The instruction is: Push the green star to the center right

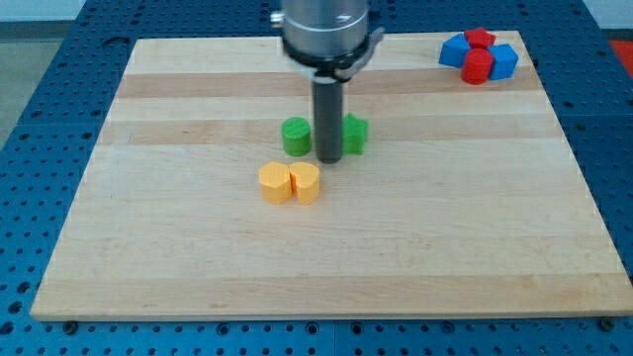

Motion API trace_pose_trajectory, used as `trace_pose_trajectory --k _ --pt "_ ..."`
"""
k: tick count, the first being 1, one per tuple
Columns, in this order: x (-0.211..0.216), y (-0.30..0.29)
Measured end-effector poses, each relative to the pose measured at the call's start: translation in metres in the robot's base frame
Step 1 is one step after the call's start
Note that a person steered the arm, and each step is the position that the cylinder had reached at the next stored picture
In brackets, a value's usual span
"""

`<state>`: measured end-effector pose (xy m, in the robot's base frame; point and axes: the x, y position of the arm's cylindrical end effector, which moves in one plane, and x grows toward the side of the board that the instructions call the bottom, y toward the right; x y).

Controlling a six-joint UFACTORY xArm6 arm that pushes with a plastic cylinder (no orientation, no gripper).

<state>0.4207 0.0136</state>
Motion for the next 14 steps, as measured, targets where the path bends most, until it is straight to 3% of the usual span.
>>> trace_pose_trajectory --k 1,2,3,4,5,6,7,9,10,12,13,14 --pt "-0.028 0.052" --pt "-0.015 0.057" --pt "-0.002 0.015" --pt "-0.036 -0.002" --pt "-0.068 0.020" --pt "-0.070 0.086" --pt "-0.070 0.116" --pt "-0.052 0.051" --pt "-0.028 0.063" --pt "-0.064 0.164" --pt "-0.077 0.192" --pt "-0.060 0.191"
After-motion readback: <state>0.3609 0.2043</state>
